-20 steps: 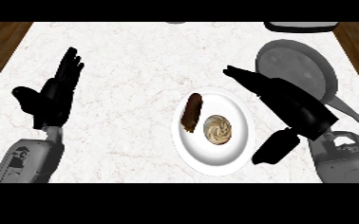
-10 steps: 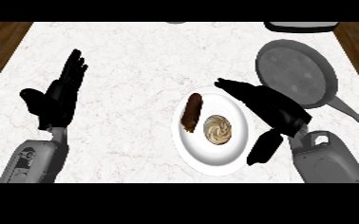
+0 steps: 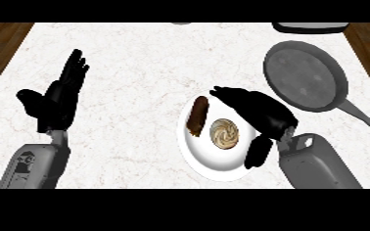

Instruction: Pick the cupcake from the plate and place it in the pan

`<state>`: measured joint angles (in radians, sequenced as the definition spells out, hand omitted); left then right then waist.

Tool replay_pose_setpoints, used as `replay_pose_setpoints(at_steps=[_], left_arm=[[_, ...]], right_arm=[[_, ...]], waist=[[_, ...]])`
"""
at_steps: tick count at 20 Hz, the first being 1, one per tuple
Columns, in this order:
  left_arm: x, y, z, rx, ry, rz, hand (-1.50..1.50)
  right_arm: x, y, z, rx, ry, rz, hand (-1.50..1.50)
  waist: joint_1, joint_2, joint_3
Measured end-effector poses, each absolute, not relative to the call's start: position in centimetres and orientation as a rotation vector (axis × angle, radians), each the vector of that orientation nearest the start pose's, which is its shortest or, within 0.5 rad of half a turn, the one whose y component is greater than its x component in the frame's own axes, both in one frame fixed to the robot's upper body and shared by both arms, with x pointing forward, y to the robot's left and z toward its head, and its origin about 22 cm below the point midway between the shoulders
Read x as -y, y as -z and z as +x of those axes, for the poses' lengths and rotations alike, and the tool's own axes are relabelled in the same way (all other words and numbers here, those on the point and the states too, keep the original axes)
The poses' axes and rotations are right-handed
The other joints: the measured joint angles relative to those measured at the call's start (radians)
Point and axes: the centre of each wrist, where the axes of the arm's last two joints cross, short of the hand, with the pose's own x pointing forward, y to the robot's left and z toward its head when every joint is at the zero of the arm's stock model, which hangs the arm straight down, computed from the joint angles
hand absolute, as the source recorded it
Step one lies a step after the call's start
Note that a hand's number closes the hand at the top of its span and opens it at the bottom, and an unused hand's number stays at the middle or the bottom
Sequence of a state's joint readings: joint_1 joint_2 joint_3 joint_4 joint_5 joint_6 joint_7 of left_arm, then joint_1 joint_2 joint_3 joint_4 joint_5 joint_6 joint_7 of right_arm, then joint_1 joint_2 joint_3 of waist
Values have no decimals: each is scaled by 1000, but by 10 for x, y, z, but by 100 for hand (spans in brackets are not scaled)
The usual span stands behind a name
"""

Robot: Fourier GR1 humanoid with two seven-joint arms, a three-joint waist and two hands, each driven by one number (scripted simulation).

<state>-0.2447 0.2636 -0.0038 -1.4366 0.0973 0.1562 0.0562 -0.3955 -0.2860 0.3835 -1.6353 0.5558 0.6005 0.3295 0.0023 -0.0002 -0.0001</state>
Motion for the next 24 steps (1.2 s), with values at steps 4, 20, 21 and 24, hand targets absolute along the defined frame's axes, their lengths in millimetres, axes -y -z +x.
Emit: replay_pose_setpoints(at_steps=[4, 20, 21, 24], left_arm=[[-270, -46, 299, 1619, 48, 202, 0], [-269, -52, 298, 1616, 48, 200, 0], [-269, -51, 301, 1612, 48, 204, 0], [-271, -52, 304, 1616, 48, 199, 0]], right_arm=[[155, -97, 298, 1210, -1529, -373, -150], [132, -60, 305, 1090, -1620, -418, -150], [132, -61, 305, 1087, -1625, -422, -150], [131, -52, 303, 1066, -1635, -420, -150]], waist=[[1, 0, 0], [1, 0, 0], [0, 0, 0], [-1, 0, 0]])
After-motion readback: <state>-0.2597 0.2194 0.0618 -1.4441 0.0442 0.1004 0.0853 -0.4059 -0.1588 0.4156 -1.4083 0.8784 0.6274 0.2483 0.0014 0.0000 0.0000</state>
